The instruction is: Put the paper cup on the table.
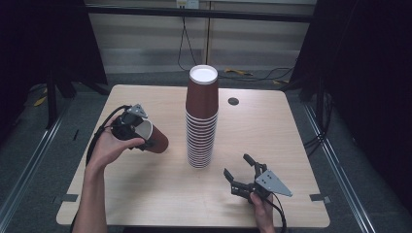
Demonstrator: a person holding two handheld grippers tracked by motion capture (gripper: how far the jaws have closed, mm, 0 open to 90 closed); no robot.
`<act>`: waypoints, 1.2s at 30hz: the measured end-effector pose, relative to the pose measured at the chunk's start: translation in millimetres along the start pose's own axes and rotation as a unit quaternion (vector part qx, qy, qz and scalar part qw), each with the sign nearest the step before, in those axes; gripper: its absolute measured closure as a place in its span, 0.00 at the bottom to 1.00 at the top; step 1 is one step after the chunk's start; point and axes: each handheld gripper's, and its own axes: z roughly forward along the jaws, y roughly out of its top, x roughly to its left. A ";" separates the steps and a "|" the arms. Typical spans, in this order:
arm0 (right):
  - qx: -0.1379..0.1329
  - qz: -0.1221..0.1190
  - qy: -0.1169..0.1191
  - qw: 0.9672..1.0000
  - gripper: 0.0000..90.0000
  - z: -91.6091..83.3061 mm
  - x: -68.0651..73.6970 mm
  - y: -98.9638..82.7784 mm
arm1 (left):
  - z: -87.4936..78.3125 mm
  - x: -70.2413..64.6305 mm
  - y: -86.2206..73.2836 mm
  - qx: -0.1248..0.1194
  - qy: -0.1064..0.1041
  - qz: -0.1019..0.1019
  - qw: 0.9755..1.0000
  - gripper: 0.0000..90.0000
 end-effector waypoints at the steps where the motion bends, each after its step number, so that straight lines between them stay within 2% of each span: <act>1: 0.000 0.000 0.000 1.000 0.14 0.1 -0.1 0.0 | 0.3 1.2 1.1 0.007 0.000 0.006 1.000 0.08; 10: 0.003 0.000 -0.001 1.000 0.14 0.4 0.0 0.1 | 8.5 1.6 9.6 0.047 -0.005 0.012 0.999 0.07; 19: -0.006 0.002 0.000 1.000 0.15 -1.0 -0.5 -0.2 | 23.0 1.8 12.8 0.076 0.009 0.012 0.997 0.06; 21: -0.005 0.003 0.001 1.000 0.14 -0.6 -0.6 -0.1 | 27.4 1.3 13.6 0.073 0.008 0.011 0.997 0.05; 25: -0.001 0.002 0.001 1.000 0.14 -0.3 -0.5 0.0 | 35.6 0.2 14.3 0.081 0.005 0.013 0.997 0.05; 26: -0.002 0.002 0.001 1.000 0.14 -0.2 -0.5 0.0 | 36.2 0.3 14.2 0.072 0.006 0.015 0.997 0.05; 30: 0.000 0.001 0.001 1.000 0.14 0.1 -0.4 0.0 | 38.1 1.6 13.6 0.062 0.006 0.014 0.998 0.05; 33: 0.003 0.000 0.000 1.000 0.14 0.5 0.0 0.1 | 40.4 0.9 12.0 0.056 0.000 0.006 0.998 0.05; 34: 0.003 0.001 -0.001 1.000 0.14 0.7 0.1 0.1 | 41.3 1.2 11.5 0.056 0.002 0.010 0.998 0.05; 36: 0.004 0.000 -0.002 1.000 0.14 0.7 0.2 0.1 | 43.5 0.5 10.8 0.057 -0.001 0.006 0.998 0.05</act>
